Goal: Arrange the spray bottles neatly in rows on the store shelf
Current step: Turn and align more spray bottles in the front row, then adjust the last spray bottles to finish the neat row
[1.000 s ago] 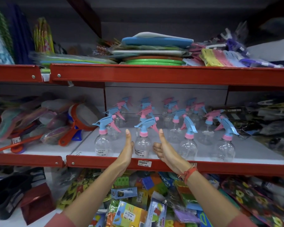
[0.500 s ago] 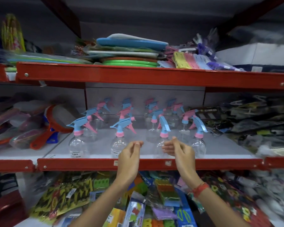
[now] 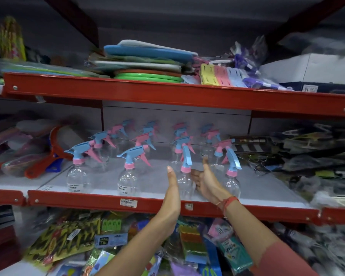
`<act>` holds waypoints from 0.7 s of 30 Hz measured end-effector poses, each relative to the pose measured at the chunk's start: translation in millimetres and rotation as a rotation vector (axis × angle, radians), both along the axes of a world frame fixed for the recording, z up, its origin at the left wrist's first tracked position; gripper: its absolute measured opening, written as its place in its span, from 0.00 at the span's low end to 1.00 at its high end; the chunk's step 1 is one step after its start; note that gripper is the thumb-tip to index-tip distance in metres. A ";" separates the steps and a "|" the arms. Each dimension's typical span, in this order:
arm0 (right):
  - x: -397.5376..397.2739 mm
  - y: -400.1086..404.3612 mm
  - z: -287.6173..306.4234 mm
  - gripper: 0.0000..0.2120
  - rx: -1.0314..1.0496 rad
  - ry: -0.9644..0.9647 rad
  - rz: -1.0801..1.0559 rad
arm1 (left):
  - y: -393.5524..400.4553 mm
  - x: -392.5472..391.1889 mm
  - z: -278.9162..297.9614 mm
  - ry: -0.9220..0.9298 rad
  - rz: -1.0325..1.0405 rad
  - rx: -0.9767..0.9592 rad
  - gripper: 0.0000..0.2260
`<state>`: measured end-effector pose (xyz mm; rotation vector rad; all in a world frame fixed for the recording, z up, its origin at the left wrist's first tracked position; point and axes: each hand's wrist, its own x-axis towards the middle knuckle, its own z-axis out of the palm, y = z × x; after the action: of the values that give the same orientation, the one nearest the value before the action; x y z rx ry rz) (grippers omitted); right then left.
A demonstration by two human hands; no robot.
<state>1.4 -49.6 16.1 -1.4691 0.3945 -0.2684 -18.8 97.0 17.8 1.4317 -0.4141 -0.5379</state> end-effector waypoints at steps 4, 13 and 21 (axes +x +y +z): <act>-5.6 -2.0 -1.4 0.46 -0.037 0.005 0.022 | -0.4 10.4 -1.2 -0.044 -0.016 0.015 0.43; -34.5 -2.4 -8.2 0.44 -0.170 0.008 0.025 | -10.6 52.4 -9.8 -0.105 -0.037 0.054 0.45; -39.6 0.5 -16.9 0.46 -0.037 -0.068 -0.017 | -6.7 68.9 -11.2 -0.087 -0.098 0.026 0.52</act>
<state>-38.2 -49.1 -0.8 -1.4889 0.3485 -0.3398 50.1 90.3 6.6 1.4692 -0.5509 -0.5627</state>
